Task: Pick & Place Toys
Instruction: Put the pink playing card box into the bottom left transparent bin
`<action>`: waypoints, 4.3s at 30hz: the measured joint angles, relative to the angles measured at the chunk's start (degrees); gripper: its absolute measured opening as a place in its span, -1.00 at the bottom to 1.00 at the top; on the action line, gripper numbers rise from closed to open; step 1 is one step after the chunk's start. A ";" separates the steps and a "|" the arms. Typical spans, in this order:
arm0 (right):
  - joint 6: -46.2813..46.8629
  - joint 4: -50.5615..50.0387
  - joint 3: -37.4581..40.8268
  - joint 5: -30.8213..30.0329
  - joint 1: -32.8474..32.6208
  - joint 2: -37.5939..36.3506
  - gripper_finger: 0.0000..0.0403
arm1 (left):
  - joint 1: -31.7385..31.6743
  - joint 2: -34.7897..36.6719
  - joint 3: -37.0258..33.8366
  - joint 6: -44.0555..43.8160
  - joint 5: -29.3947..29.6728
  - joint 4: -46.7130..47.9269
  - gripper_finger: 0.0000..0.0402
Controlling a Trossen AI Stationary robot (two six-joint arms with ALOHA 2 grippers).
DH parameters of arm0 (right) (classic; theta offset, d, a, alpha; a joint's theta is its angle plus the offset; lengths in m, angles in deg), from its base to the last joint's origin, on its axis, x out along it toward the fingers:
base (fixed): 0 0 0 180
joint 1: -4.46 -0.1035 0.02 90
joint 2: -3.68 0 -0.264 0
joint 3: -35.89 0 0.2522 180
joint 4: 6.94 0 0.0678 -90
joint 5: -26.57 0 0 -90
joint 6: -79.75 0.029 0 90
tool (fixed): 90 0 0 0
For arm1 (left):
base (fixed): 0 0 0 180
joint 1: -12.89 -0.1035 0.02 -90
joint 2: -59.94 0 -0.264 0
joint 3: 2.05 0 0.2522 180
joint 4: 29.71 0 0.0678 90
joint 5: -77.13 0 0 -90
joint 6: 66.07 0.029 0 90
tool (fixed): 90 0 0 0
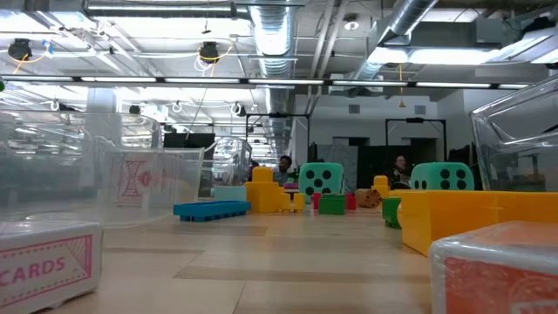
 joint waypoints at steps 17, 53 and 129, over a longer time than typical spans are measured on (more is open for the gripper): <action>-1.24 -0.52 0.00 -2.38 -0.72 -0.07 0.77 | -1.18 -27.87 42.31 -32.38 -8.61 66.19 0.99; -3.63 -0.87 -0.55 -4.33 -0.18 -0.11 0.77 | -3.43 -28.55 24.45 -33.74 -14.92 61.06 0.99; -4.86 -2.31 -0.53 -4.15 -0.16 -0.15 0.77 | -1.19 -10.60 24.24 -1.98 28.02 81.52 0.46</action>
